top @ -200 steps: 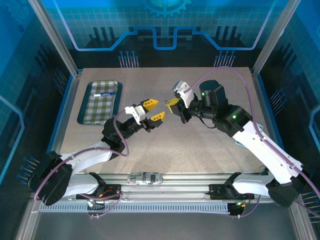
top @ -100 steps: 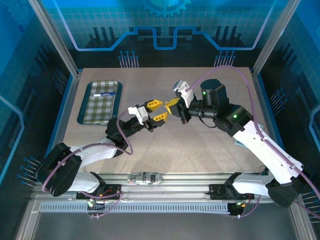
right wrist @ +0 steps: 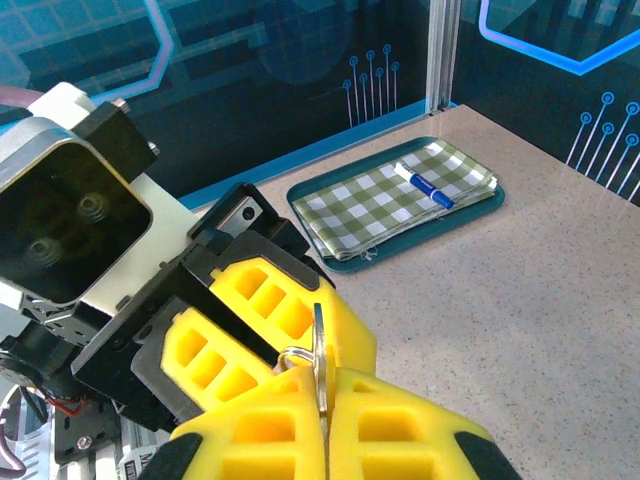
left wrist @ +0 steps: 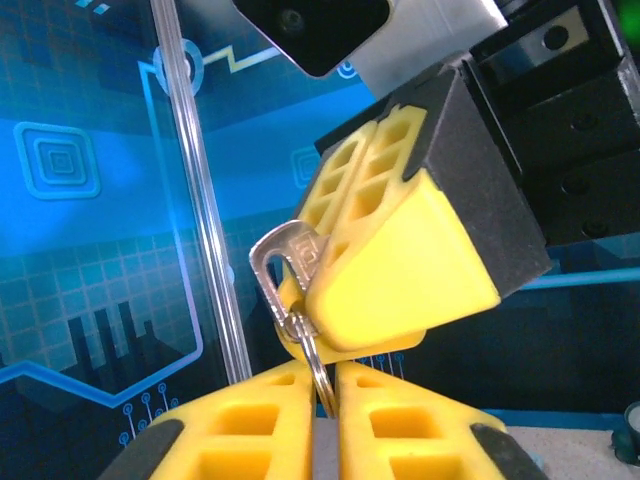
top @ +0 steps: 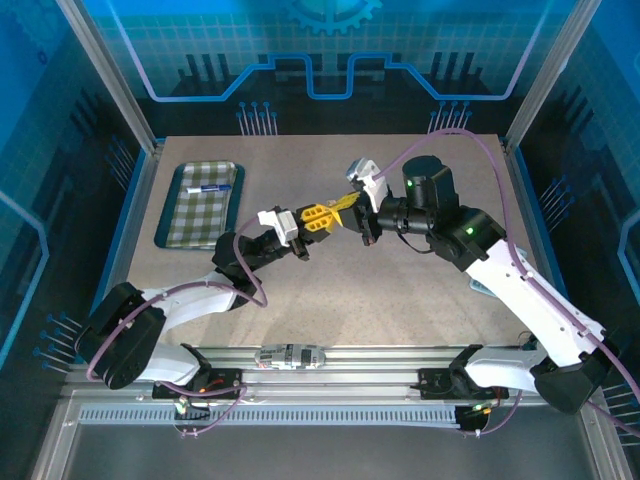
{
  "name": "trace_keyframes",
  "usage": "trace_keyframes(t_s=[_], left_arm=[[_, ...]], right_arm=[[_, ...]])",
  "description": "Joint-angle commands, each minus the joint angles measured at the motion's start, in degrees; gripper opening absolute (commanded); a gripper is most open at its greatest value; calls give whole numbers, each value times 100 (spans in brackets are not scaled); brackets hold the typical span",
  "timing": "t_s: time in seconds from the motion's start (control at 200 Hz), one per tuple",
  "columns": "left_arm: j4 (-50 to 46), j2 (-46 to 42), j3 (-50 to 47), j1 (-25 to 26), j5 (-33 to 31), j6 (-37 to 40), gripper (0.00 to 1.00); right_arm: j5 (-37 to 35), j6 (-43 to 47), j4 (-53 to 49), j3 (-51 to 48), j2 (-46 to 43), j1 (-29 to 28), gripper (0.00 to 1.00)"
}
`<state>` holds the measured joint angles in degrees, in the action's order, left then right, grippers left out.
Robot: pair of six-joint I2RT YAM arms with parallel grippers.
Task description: Remove the keys from the keyring
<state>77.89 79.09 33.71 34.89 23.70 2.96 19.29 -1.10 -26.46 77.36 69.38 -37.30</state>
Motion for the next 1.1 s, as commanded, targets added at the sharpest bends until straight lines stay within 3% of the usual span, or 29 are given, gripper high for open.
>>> trace_keyframes(t_s=[0.0,0.315,0.59,0.716,0.856,0.941,0.996,1.061,1.096], left_arm=[[167,-4,171,-28,75,35,2],[195,-103,179,-31,117,183,0],[-10,-397,144,-43,180,516,0],[-152,-474,151,-48,367,545,0],[-90,-484,169,-44,468,534,0],[-97,-498,179,-44,480,534,0],[-128,-517,188,-41,509,540,0],[-197,-545,205,-42,548,556,0],[-219,-551,206,-51,563,555,0]], right_arm=[[189,-73,-17,139,-12,56,0],[424,-512,188,16,-23,232,0],[925,-1548,885,-629,-252,782,23],[1121,-1611,1168,-813,-365,812,10],[1312,-1647,1282,-862,-350,809,13],[1335,-1580,1246,-864,-355,812,5],[1340,-1560,1226,-876,-368,812,9],[1291,-1589,1288,-945,-418,815,20],[1300,-1597,1345,-981,-451,820,18]])
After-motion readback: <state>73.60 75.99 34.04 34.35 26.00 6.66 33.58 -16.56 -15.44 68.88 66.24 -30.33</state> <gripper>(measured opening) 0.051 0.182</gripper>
